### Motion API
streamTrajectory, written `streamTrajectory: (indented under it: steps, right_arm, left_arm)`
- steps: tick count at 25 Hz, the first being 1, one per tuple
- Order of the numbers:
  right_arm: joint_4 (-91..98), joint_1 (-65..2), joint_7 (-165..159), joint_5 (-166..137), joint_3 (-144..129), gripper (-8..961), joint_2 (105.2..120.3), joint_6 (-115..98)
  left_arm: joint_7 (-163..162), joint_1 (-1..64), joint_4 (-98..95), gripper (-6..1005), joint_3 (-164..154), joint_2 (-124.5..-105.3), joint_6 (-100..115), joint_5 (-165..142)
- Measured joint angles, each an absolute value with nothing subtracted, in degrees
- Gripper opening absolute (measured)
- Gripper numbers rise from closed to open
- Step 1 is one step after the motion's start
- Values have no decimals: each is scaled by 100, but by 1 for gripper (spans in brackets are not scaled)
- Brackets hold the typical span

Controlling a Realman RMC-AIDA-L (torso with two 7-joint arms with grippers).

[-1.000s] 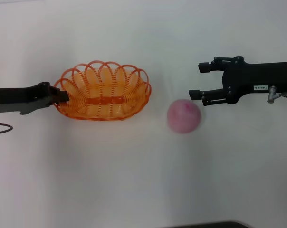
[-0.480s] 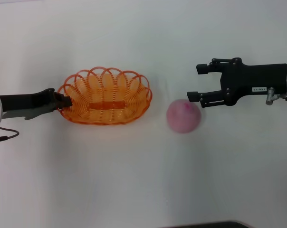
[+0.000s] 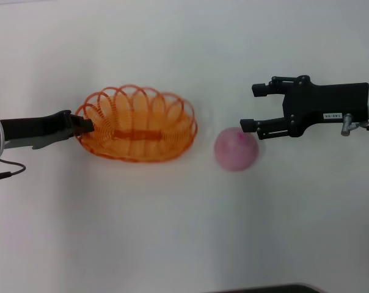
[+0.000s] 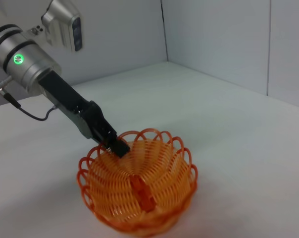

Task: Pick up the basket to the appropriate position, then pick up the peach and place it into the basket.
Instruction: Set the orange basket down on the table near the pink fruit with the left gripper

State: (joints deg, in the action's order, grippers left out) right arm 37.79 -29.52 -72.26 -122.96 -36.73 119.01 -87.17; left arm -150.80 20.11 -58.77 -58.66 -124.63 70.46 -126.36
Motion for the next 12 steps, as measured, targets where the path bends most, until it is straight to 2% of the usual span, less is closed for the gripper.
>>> streamTrajectory:
  steps: [12]
  right_arm:
    - [3779,-2968,-7244,-12296,-3652,890,11894,-8700]
  left_arm:
    - [-15101,1993,-6038,266,-5829,-12463,7301,-12566]
